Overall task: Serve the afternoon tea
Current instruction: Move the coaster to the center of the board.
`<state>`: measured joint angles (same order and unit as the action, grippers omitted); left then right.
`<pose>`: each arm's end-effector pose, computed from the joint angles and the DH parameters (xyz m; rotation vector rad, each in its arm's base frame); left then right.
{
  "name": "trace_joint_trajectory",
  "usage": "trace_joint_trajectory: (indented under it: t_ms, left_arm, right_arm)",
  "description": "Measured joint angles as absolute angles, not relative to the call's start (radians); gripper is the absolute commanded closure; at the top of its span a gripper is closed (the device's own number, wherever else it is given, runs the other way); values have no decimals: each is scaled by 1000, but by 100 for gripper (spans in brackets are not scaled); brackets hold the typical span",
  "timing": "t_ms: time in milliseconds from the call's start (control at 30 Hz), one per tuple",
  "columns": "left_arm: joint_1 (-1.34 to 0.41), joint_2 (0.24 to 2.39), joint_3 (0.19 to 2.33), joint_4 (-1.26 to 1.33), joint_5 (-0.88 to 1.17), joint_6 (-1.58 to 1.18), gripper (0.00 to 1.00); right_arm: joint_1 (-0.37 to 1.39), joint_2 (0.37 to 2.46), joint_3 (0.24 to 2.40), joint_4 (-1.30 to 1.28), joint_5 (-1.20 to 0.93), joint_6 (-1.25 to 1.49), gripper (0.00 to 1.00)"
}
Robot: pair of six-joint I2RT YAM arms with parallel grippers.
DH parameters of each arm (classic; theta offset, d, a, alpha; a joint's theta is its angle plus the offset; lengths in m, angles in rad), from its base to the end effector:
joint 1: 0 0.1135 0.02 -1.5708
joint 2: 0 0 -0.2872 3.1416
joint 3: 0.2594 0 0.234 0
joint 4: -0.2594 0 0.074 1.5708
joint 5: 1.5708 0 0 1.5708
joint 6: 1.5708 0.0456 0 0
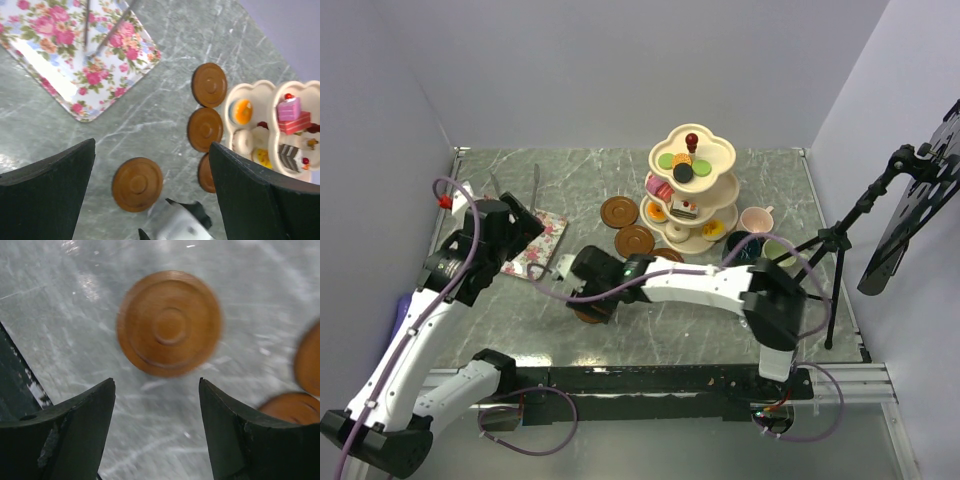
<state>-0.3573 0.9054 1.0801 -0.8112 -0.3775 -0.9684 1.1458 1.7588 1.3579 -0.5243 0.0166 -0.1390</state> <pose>0.1451 -0.0362 0.3687 -0.8509 2.0036 -0.3463 0.1563 0.3434 0.2671 -1.5164 2.0384 0.3915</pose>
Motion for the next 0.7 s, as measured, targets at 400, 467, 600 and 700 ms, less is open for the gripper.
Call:
trace_joint_trajectory:
  t_ms: [400, 467, 600, 700]
  left_arm:
    - [-356, 833, 1070, -839, -469, -851, 0]
    - [-356, 822, 1059, -836, -468, -849, 0]
    - [-356, 823, 1056, -835, -464, -846, 0]
    - [-355, 823, 1057, -835, -466, -834, 0]
  right_arm:
    - [1202, 1979, 1476, -496, 10, -121, 33]
    - [1209, 1998, 1481, -492, 10, -120, 36]
    - [1215, 2026, 1481, -492, 9, -109, 38]
    - [1215, 2046, 1480, -489, 12, -95, 42]
